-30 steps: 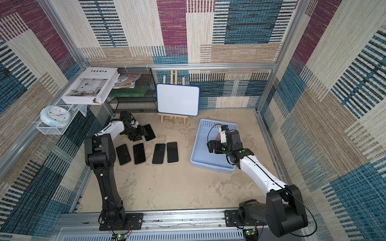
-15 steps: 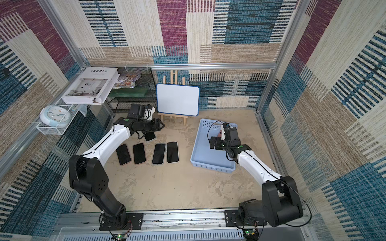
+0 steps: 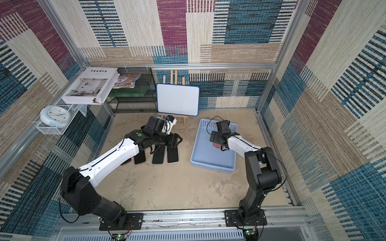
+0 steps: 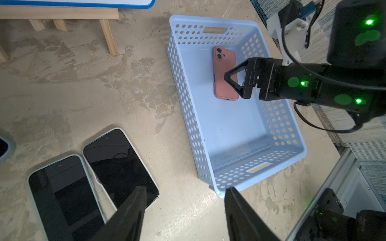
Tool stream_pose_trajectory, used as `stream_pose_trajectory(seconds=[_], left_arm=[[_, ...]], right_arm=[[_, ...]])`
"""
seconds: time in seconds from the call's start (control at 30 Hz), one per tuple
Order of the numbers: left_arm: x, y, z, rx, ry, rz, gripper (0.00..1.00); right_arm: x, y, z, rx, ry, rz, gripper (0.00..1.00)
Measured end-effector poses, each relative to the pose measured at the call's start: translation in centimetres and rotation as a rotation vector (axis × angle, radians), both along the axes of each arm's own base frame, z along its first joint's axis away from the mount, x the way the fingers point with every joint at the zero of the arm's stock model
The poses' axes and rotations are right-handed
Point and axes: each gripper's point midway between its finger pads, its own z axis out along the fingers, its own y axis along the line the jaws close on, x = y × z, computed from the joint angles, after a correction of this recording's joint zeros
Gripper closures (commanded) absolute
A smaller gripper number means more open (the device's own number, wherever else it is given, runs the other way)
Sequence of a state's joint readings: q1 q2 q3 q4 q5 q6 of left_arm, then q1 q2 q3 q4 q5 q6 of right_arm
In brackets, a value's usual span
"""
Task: Take the phone out of the storage box
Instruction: Pick up the phone from the storage box.
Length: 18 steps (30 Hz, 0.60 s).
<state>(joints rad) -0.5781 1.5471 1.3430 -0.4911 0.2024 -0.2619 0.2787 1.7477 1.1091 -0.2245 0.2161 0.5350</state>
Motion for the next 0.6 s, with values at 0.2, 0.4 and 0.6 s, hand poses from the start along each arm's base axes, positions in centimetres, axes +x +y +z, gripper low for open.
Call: stream_pose_trajectory(seconds=[0.2,0.4,0.6], left_arm=[[-1.0,-0.3,-0.2,0.019,-0.010,-0.018,0.35],[-2.0,0.1,-0.2,0.026,-0.023,-0.034,0.35],[-2.9,0.7,-0.1,0.028,-0.032,-0.043,0.35]], right_arm=[[0.9,-0.3,-1.4,0.008,0.029,-0.078,0.00],[2.1,-0.3,-2.3,0.017,0.045,-0.123,0.00],[2.1,-0.8,-3.6,-0.002,0.085,-0.158,0.00]])
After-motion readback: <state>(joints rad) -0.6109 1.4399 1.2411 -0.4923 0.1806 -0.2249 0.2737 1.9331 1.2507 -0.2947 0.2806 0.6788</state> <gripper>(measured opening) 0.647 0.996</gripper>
